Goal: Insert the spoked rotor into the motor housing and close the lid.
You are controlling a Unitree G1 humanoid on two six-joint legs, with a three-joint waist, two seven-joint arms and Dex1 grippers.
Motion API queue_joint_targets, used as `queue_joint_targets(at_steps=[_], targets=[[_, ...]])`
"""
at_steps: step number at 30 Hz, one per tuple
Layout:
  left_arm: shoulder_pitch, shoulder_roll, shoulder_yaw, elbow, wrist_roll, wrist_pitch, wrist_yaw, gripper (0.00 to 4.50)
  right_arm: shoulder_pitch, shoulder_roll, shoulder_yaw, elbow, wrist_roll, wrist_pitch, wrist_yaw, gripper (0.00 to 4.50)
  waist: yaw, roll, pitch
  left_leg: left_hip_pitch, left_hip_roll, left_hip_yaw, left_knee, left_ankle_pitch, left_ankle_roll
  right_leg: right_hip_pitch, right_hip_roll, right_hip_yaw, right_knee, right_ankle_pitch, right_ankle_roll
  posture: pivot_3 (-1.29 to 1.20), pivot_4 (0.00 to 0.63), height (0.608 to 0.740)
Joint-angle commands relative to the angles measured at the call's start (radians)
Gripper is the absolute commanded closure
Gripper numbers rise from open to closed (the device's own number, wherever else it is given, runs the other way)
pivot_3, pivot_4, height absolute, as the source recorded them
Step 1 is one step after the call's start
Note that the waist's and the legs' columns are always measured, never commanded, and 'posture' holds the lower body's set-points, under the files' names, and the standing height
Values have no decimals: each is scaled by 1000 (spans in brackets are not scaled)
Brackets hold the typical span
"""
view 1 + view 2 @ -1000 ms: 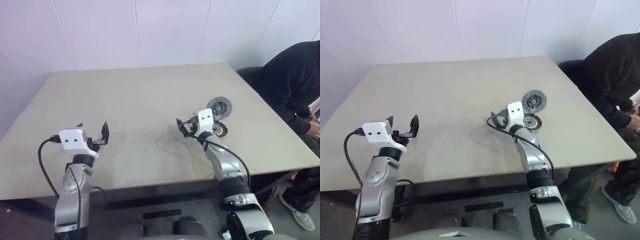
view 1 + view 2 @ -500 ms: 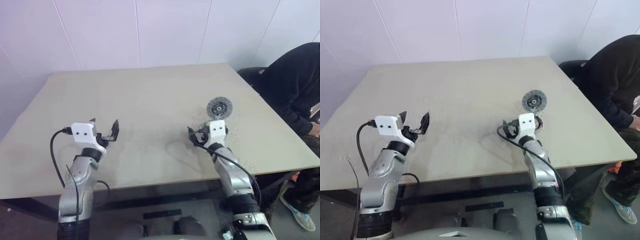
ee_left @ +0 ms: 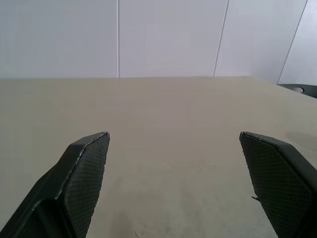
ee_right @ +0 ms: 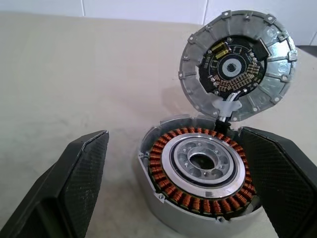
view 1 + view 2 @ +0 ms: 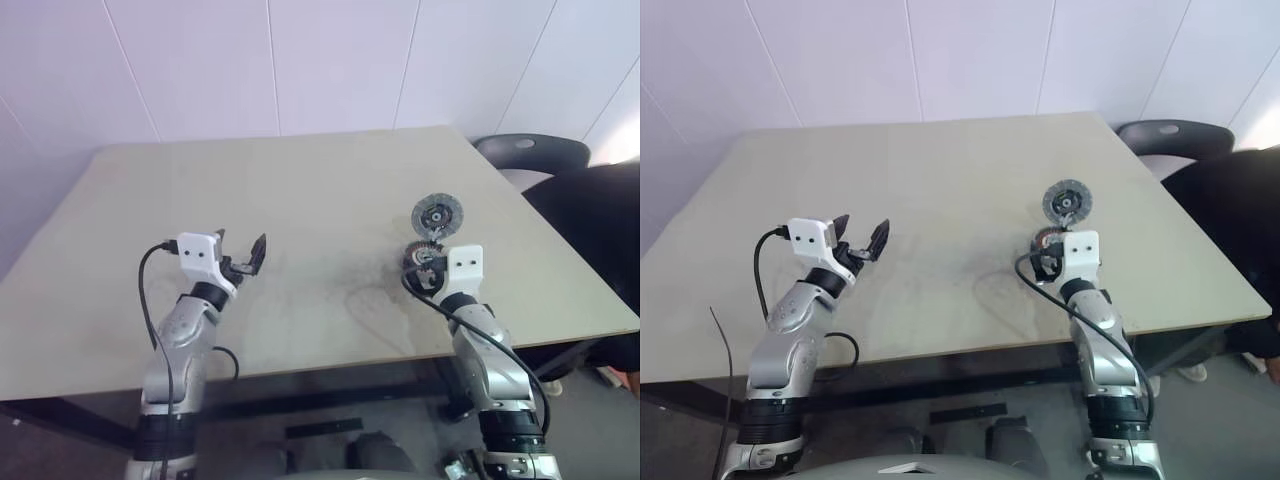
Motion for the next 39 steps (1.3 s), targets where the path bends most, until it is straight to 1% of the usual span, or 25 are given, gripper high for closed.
queue_joint_targets(at_steps=[1, 7, 13, 25, 39], targets=[[-2, 1, 20, -17, -8, -37, 3, 37, -51, -3, 0, 0, -3, -18, 2, 64, 1, 0, 0, 0, 0, 0, 0, 0, 0, 0, 0, 0, 0, 0, 0, 0, 0, 740], [-25, 5, 40, -9, -2, -61, 19, 37, -137, 12, 22, 96, -7, -66, 15, 64, 0, 0, 0, 1, 0, 0, 1, 0, 0, 1, 0, 0, 0, 0, 0, 0, 0, 740], [-11, 10, 51, -22, 4, -73, 36, 37, -181, 31, 39, 167, -10, -109, 23, 64, 1, 0, 0, 0, 0, 0, 1, 0, 0, 0, 0, 0, 0, 2, 1, 0, 0, 740], [7, 16, 51, -30, 6, -80, 47, 37, -194, 37, 48, 196, -11, -133, 25, 64, 1, 0, 0, 0, 0, 0, 1, 0, 0, 0, 0, 0, 0, 2, 0, 0, 0, 740], [-15, 17, 45, -8, 11, -88, 47, 37, -225, 36, 38, 223, -10, -141, 17, 64, 1, 0, 0, 1, 0, 0, 1, 0, 0, 1, 0, 0, 1, 2, 1, 0, 0, 740]])
